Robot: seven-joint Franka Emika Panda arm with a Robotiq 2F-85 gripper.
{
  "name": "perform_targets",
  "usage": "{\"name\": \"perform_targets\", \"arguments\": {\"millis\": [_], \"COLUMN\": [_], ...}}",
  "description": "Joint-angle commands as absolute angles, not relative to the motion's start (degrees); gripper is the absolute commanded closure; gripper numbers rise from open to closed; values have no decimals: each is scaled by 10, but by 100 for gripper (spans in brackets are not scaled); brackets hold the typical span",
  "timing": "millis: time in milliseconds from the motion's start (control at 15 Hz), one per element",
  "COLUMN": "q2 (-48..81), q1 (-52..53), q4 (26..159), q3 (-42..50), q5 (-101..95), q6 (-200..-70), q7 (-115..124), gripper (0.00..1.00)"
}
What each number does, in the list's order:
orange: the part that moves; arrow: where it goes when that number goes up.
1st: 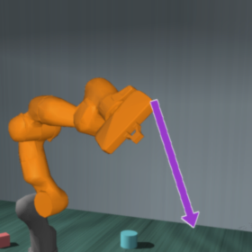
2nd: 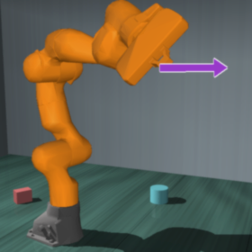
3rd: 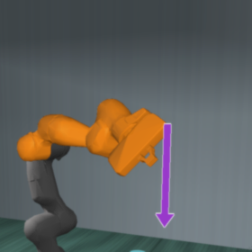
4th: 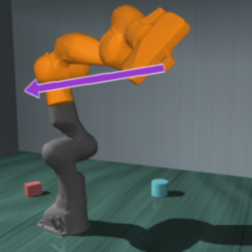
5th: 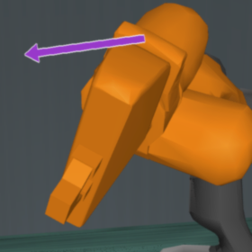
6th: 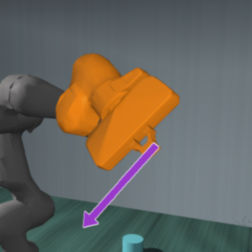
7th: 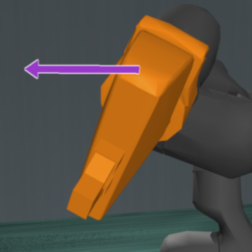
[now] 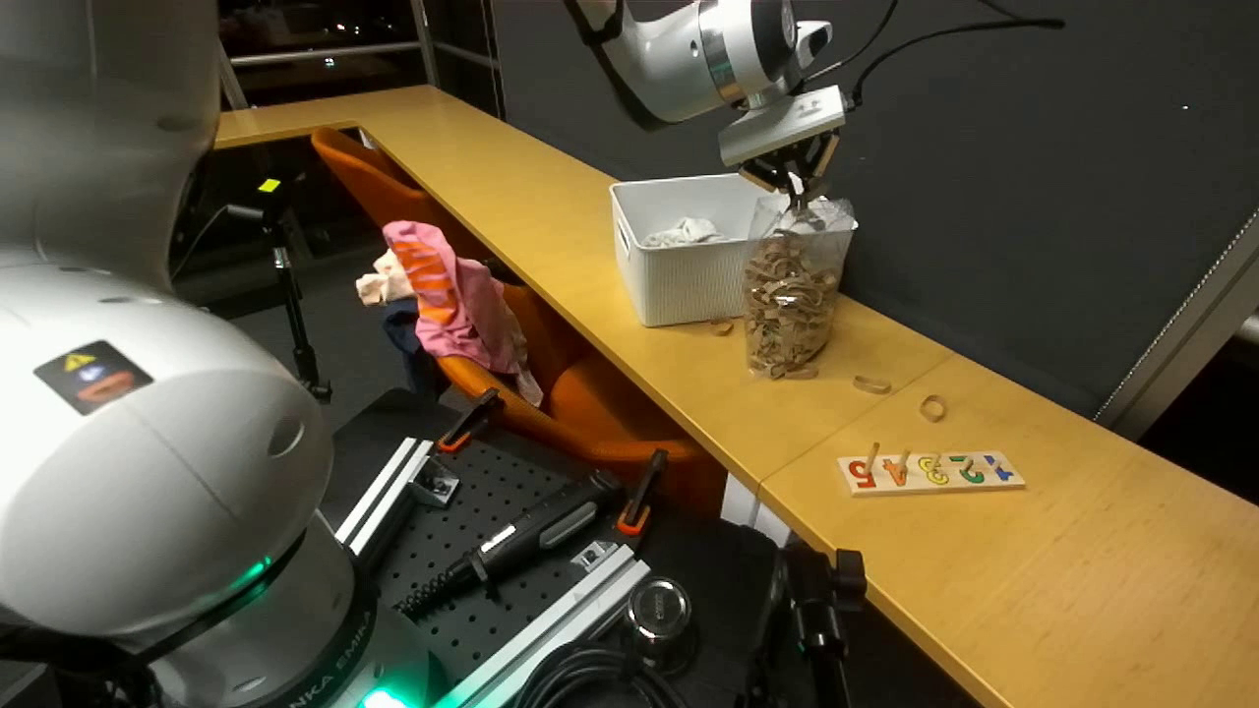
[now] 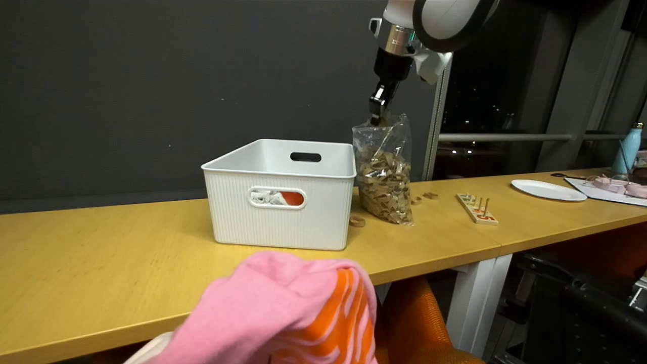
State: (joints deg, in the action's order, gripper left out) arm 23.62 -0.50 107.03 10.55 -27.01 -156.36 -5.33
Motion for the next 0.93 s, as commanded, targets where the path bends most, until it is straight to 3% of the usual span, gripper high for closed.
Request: {"name": "perform_targets", "arguments": {"millis": [0,467,867], "q2": [226,165,68], "q1": [7,10,-53], "q4": [1080,1145,1239], "q3": [119,136,138], "q5": [-291,-313,-290], "q6": [-1564,-1578,-1586], "q7": [-35,-2,-30], "gripper": [51,1,0]}}
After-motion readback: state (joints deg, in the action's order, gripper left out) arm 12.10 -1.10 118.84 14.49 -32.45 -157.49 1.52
